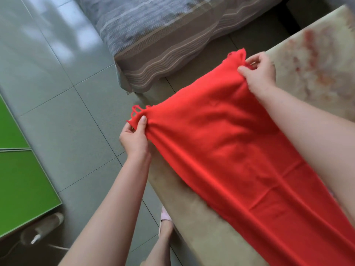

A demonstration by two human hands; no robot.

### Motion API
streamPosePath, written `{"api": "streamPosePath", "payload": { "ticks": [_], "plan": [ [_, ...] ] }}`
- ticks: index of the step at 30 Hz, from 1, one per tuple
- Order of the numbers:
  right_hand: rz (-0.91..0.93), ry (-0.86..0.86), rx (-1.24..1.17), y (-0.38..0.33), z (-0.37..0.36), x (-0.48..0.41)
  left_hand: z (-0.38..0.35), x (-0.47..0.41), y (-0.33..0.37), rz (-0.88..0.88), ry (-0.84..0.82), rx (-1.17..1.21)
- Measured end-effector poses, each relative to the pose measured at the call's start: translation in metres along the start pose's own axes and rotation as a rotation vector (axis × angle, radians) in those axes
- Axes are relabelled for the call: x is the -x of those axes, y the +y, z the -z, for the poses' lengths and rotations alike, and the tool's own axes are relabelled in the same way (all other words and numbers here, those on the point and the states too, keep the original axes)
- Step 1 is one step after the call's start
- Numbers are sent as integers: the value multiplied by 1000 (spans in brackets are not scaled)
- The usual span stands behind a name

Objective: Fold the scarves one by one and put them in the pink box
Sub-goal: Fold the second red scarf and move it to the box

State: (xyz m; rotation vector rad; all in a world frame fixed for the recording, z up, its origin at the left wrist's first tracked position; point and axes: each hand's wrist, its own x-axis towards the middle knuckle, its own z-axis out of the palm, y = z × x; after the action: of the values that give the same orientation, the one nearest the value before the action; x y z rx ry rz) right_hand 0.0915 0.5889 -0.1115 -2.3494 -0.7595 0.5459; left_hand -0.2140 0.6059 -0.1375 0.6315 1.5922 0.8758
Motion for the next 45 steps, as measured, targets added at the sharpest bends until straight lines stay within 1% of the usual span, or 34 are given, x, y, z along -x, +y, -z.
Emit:
{"api": "streamPosePath", "payload": {
  "ticks": [2,4,5,7,9,12,18,20,24,28,30,34,36,39,41,43,45],
  "plan": [
    [-67,-84,145,14,-6,6,1,-8,-8,-28,31,-190],
    [-46,-99,194,27,-8,13,2,-13,-11,-50,45,-321],
    [-28,-84,190,32,-7,17,1,-12,-11,-39,56,-347],
    [-32,-52,171,43,1,23,1,-6,-13,-18,87,-360],
    [-70,-43,137,59,13,35,3,9,-17,-1,112,-317],
    [-97,-98,227,91,35,61,12,33,-29,75,137,-239],
    [-258,-183,279,143,82,116,22,93,-52,242,-3,-172],
    [-298,-207,278,158,95,133,23,116,-64,286,-55,-187],
    [-350,-254,300,190,120,162,21,175,-96,441,-262,-285],
    [-399,-247,301,224,141,195,14,229,-135,517,-320,-305],
    [-399,-246,258,238,152,212,10,252,-151,539,-345,-297],
    [-423,-266,207,261,178,241,10,292,-179,521,-371,-305],
    [-450,-262,178,278,190,251,12,306,-194,491,-358,-337],
    [-483,-238,141,299,205,262,21,317,-212,380,-237,-418],
    [-483,-234,139,308,213,267,33,320,-218,276,-172,-486],
    [-482,-209,126,314,219,269,46,322,-220,149,-165,-566],
    [-473,-180,130,321,223,271,54,322,-224,87,-155,-607]
  ]
}}
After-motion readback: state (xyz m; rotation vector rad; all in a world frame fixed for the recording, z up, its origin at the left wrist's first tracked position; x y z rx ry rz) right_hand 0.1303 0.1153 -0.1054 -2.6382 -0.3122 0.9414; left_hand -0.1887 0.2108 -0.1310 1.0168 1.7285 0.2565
